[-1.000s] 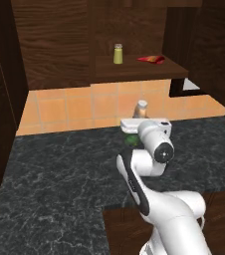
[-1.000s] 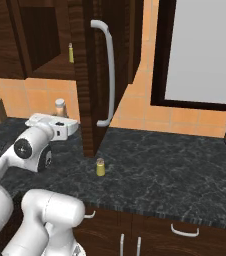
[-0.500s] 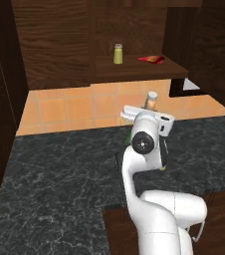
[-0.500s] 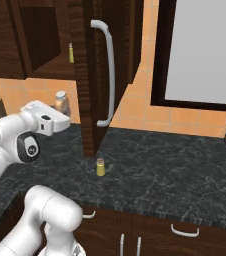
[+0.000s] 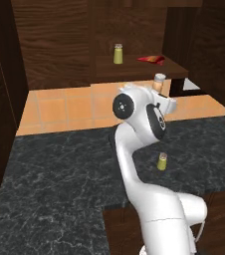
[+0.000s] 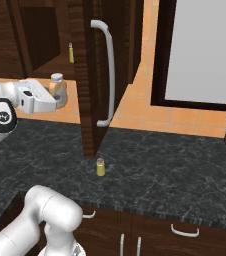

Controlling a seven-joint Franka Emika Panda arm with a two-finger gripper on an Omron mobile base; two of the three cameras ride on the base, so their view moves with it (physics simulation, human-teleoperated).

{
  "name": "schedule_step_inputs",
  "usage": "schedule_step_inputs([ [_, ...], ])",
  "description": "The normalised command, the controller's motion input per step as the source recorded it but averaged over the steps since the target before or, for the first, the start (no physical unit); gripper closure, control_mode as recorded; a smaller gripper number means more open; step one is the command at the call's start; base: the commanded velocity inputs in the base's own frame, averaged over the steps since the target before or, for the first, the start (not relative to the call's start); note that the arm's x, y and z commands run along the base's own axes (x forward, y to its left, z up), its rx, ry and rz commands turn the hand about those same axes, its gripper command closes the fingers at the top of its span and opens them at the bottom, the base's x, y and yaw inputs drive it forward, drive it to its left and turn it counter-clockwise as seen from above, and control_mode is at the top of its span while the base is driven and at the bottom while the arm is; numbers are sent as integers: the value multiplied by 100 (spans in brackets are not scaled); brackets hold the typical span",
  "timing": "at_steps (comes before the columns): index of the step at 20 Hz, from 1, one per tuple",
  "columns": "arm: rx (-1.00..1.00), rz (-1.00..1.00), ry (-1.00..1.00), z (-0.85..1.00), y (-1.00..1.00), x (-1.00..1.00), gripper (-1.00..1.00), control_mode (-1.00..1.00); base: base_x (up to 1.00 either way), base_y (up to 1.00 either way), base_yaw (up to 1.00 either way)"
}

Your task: Put the shaker and condiment bottle from the counter next to their counterparts in the cabinet.

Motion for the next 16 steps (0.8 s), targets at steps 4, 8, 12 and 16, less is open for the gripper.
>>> schedule_step_inputs([
  [4,0,-7,0,43,0,0,100,-100,0,0,0],
  [8,0,-2,0,47,-4,0,100,-100,0,0,0],
  [12,0,-2,0,48,-15,1,100,-100,0,0,0],
  [16,0,0,0,24,-26,0,100,-100,0,0,0],
])
